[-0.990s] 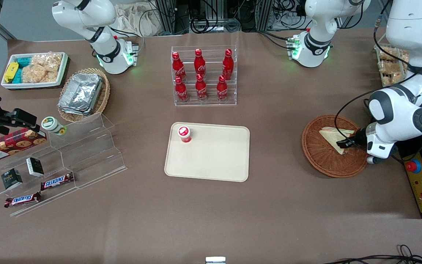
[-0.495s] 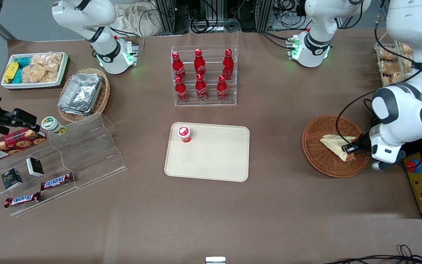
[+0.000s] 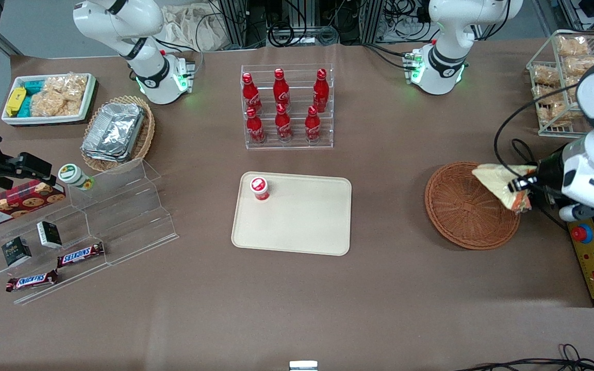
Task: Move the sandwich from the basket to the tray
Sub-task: 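Lift the sandwich and carry it with the left gripper over the cream tray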
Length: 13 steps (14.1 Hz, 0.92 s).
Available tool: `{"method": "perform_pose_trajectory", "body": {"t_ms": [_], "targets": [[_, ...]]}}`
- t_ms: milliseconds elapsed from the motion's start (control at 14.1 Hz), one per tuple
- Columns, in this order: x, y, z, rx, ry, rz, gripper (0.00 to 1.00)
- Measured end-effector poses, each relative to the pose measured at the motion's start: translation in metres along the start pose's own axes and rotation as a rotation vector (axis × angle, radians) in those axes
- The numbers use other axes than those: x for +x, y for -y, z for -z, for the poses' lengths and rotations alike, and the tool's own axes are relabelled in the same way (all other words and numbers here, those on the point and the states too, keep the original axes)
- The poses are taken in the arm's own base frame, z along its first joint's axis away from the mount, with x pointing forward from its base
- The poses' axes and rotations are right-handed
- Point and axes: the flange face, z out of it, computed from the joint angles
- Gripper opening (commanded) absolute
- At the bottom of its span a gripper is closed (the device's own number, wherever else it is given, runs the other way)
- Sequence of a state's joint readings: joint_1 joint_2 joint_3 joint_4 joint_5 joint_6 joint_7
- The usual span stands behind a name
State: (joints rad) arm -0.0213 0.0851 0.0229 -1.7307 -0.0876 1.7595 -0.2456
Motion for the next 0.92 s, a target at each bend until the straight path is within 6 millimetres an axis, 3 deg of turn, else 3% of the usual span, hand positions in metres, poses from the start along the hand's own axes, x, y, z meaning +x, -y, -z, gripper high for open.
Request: {"method": "perform_pose_trajectory", "body": {"t_ms": [212,354,495,707,919], "targets": [[-0.041,-0.05,0.06,0.09,0.019,-0.056,0.07],[-0.079,-0.112,0.085,0.119,-0.002,-0.059,0.07],[-0.124,-0.179,0.089,0.153,-0.031,-0.06,0.06],[-0.176,-0.256,0.055,0.2,-0.022,-0.089,0.07],[-0.175,-0.307,-0.018,0.23,0.004,-0.154,0.08]]}}
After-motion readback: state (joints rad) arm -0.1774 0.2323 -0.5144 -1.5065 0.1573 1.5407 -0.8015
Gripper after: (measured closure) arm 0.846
